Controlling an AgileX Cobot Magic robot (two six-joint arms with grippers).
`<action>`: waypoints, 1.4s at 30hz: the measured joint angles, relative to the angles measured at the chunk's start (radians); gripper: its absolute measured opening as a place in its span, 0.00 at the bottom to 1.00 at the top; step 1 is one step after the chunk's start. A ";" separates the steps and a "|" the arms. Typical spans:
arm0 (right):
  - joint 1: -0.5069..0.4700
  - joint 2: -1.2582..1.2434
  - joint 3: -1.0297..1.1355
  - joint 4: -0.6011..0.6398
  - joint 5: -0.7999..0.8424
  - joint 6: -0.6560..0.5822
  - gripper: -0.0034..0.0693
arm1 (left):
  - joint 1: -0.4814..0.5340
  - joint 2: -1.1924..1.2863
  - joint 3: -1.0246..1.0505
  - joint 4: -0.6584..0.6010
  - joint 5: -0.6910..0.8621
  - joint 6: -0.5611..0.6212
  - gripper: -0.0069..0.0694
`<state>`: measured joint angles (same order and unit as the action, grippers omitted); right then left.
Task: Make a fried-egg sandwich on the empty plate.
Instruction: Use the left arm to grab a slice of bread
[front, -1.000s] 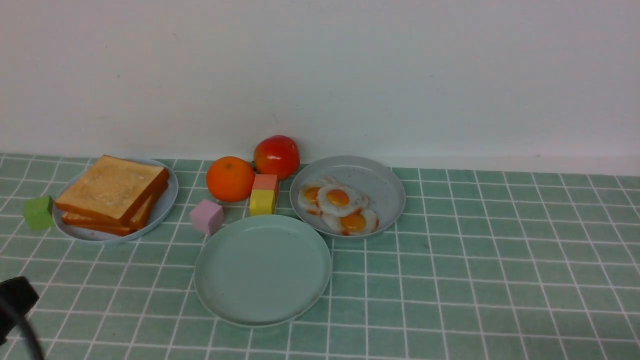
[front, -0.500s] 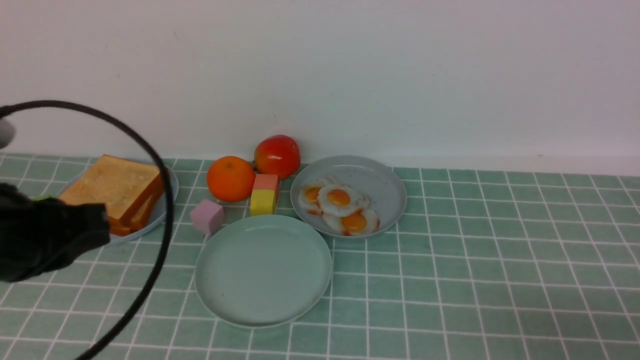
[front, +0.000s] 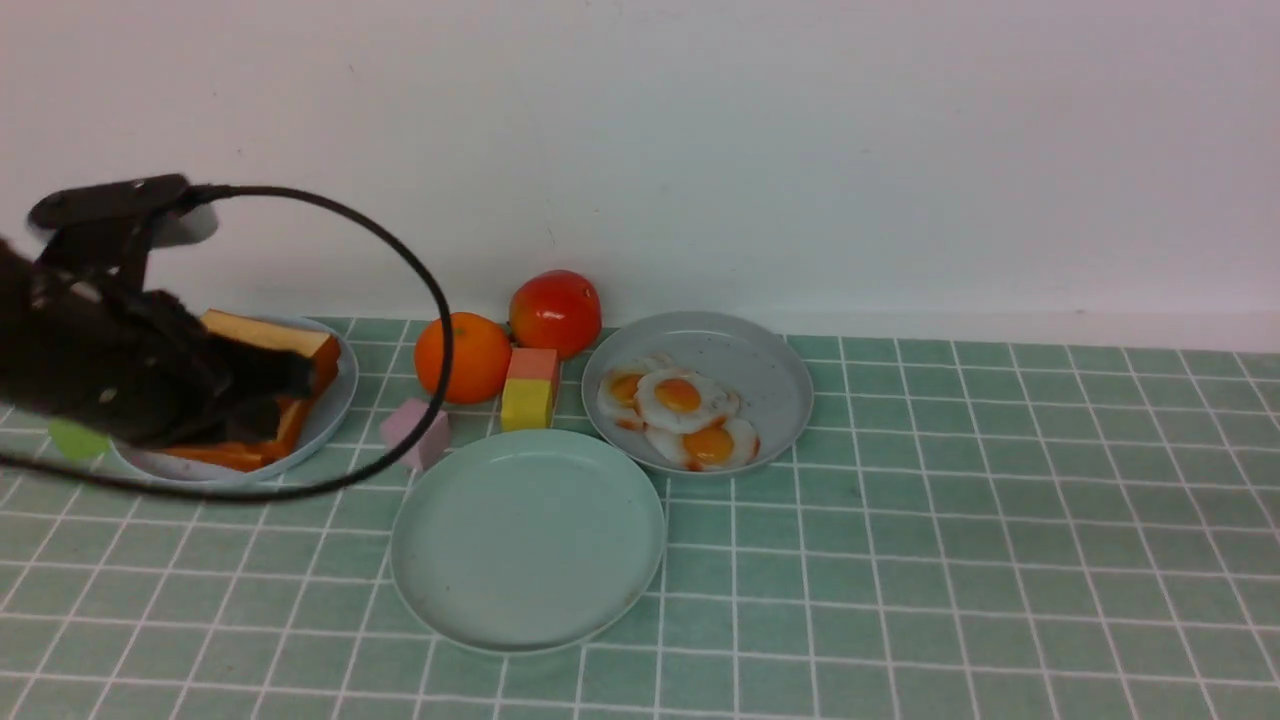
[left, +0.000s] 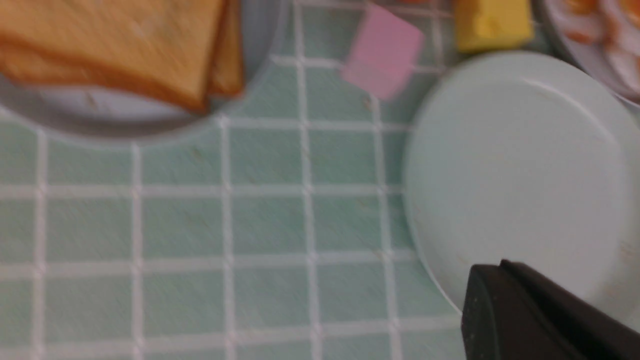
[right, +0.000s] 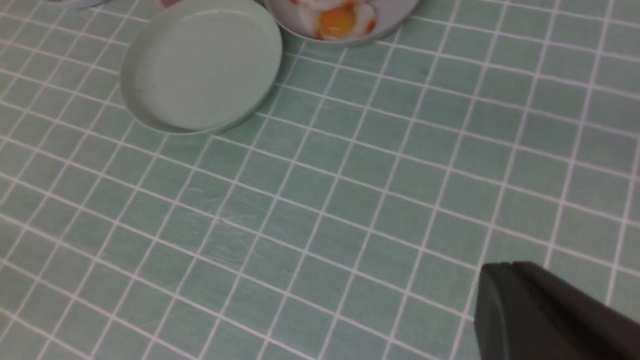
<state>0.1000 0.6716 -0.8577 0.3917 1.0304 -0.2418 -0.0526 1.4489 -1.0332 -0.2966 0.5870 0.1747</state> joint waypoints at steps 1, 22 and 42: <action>0.000 0.022 -0.014 0.027 0.000 -0.015 0.05 | 0.000 0.060 -0.039 0.031 -0.023 0.004 0.08; 0.000 0.036 -0.018 0.103 0.061 -0.070 0.07 | 0.000 0.448 -0.276 0.466 -0.115 -0.056 0.58; 0.000 0.036 -0.018 0.117 0.087 -0.070 0.10 | -0.001 0.497 -0.285 0.548 -0.148 -0.062 0.12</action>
<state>0.1000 0.7073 -0.8761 0.5089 1.1176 -0.3114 -0.0538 1.9459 -1.3178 0.2518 0.4391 0.1128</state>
